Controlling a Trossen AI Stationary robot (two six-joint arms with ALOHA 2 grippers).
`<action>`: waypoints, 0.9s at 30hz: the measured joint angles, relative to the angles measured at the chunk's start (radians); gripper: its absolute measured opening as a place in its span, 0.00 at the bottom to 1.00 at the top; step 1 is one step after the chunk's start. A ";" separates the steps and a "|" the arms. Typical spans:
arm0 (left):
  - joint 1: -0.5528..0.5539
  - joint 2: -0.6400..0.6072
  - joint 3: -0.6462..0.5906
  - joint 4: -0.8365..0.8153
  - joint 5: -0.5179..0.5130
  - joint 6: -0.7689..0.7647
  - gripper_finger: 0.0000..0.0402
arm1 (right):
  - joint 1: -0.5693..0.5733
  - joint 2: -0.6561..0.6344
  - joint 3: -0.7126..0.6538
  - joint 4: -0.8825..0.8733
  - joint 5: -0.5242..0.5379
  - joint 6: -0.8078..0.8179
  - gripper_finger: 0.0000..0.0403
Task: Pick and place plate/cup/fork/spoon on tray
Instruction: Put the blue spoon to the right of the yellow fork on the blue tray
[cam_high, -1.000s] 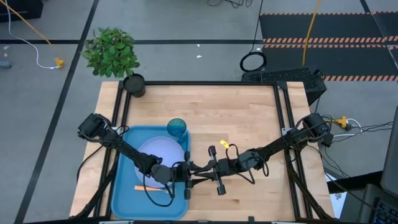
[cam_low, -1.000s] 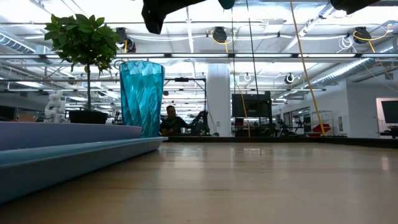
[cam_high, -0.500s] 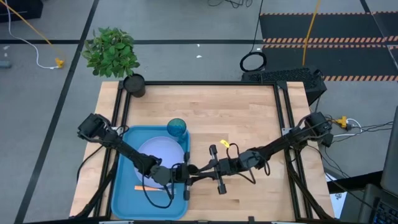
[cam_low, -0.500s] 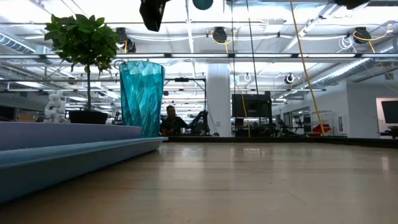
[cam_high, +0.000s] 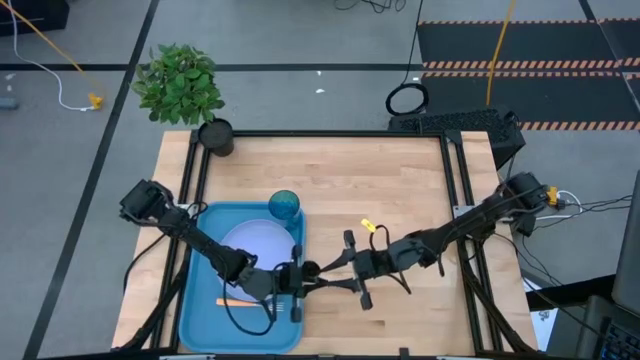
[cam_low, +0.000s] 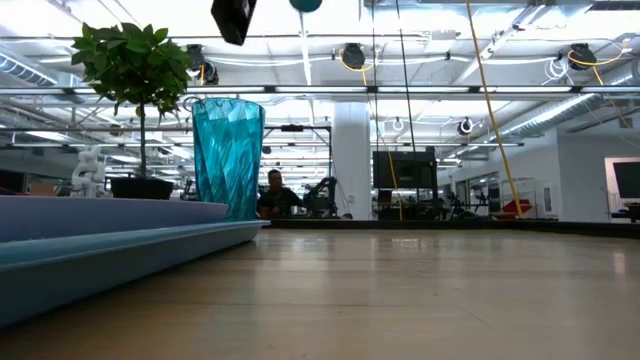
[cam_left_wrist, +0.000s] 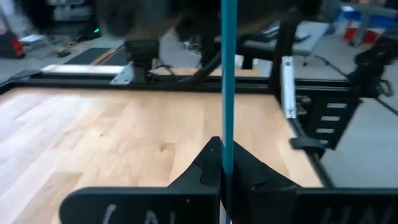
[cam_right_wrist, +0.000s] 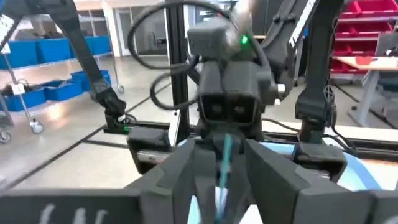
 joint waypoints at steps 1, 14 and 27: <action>0.002 0.000 0.000 -0.014 -0.015 -0.013 0.01 | 0.000 -0.007 0.000 -0.007 0.003 0.012 0.34; 0.067 -0.003 -0.001 -0.082 -0.031 -0.028 0.01 | -0.011 0.000 0.000 -0.030 0.123 -0.052 0.37; 0.070 -0.002 -0.001 -0.085 -0.031 -0.033 0.01 | -0.032 0.019 0.000 -0.050 0.138 -0.108 0.03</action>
